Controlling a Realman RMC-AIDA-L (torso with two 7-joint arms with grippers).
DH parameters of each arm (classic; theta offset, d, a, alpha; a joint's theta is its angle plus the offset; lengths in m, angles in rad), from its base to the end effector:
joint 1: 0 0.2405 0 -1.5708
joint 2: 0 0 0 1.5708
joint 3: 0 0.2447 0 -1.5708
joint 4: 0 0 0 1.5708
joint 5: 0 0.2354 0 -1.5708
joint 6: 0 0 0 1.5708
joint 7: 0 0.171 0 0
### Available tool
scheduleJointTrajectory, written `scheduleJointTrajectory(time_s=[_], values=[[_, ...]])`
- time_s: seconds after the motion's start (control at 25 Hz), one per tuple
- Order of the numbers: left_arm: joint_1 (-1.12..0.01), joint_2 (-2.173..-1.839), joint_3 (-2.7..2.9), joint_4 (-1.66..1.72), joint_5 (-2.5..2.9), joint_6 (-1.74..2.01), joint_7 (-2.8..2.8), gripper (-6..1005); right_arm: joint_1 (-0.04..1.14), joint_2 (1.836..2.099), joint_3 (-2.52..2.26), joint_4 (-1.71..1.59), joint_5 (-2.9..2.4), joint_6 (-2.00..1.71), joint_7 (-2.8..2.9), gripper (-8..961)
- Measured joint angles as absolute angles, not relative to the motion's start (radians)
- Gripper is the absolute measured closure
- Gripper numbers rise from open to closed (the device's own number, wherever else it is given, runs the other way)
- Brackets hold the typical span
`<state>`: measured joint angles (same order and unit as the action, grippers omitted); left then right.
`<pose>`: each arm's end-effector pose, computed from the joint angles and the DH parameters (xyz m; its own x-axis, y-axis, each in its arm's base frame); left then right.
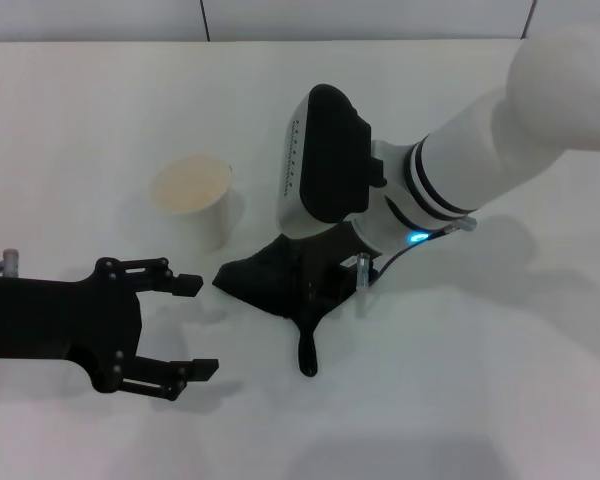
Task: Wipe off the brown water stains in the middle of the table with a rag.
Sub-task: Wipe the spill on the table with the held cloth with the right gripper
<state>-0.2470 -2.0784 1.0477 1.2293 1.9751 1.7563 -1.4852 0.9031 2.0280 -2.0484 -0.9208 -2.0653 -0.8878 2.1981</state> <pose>-0.2401 0.2920 0.0153 0.9550 0.1589 0.2506 0.1873 -0.9778 -0.0939 0.0994 0.3768 -0.1714 0.9738 -0.0129 0.2270 0.0286 -0.9835 -0.1785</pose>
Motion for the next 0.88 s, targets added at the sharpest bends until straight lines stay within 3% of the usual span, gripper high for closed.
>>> scheduleJointTrajectory(time_s=[0.88], values=[[-0.243,-2.078,1.048,1.227,1.979,1.746,-1.485,108,0.924,2.024,-1.936,-0.806,-2.146,-0.799,2.193,881]])
